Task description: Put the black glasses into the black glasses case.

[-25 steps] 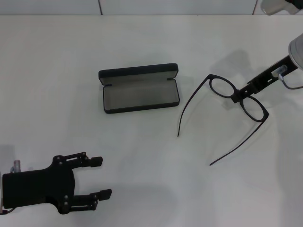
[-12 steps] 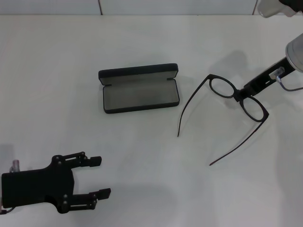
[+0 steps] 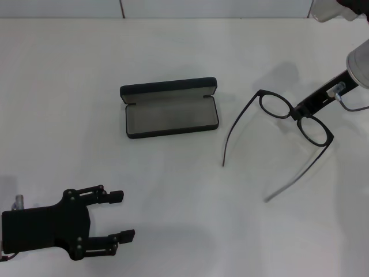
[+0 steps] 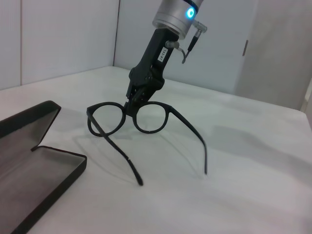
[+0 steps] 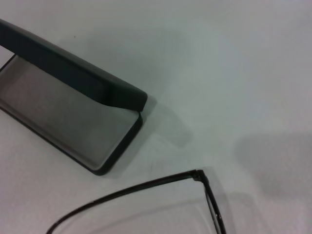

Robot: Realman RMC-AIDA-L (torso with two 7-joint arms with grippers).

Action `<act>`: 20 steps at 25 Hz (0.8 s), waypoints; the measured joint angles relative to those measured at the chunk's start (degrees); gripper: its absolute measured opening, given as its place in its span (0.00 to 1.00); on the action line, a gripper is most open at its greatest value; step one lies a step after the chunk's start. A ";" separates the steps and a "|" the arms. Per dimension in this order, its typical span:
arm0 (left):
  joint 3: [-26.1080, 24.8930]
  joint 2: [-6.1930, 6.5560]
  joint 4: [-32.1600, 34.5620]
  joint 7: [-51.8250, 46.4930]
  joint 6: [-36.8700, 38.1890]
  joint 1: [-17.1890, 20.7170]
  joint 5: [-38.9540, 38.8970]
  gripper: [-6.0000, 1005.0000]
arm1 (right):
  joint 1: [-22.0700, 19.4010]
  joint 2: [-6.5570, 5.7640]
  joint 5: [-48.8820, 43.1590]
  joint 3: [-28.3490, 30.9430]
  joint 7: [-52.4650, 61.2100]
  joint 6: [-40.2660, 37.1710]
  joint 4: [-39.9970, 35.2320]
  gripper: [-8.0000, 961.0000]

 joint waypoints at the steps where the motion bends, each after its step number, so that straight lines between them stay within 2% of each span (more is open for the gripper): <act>1: 0.00 0.01 0.00 0.00 0.00 0.00 0.00 0.74 | 0.05 0.00 0.00 -0.02 0.07 -0.11 0.00 0.21; 3: 0.00 0.07 0.00 0.00 0.00 0.01 0.00 0.74 | 0.09 -0.05 0.00 0.08 0.10 -0.64 -0.13 0.13; 8: 0.00 0.14 0.00 0.00 0.00 0.07 0.05 0.74 | -0.02 -0.35 0.00 0.54 0.13 -2.20 -1.02 0.06; 14: 0.00 0.16 0.01 0.00 0.45 0.06 -0.05 0.73 | -2.54 -0.71 0.00 2.37 0.21 -7.79 -7.05 0.06; 18: -0.01 0.16 0.00 -0.15 1.63 0.06 -0.75 0.72 | -5.70 -1.34 0.79 7.17 -0.09 -13.50 -13.19 0.06; 20: -0.57 0.15 0.00 -0.92 2.81 0.03 -1.56 0.72 | -8.02 -2.16 3.42 9.88 -0.69 -15.89 -16.05 0.06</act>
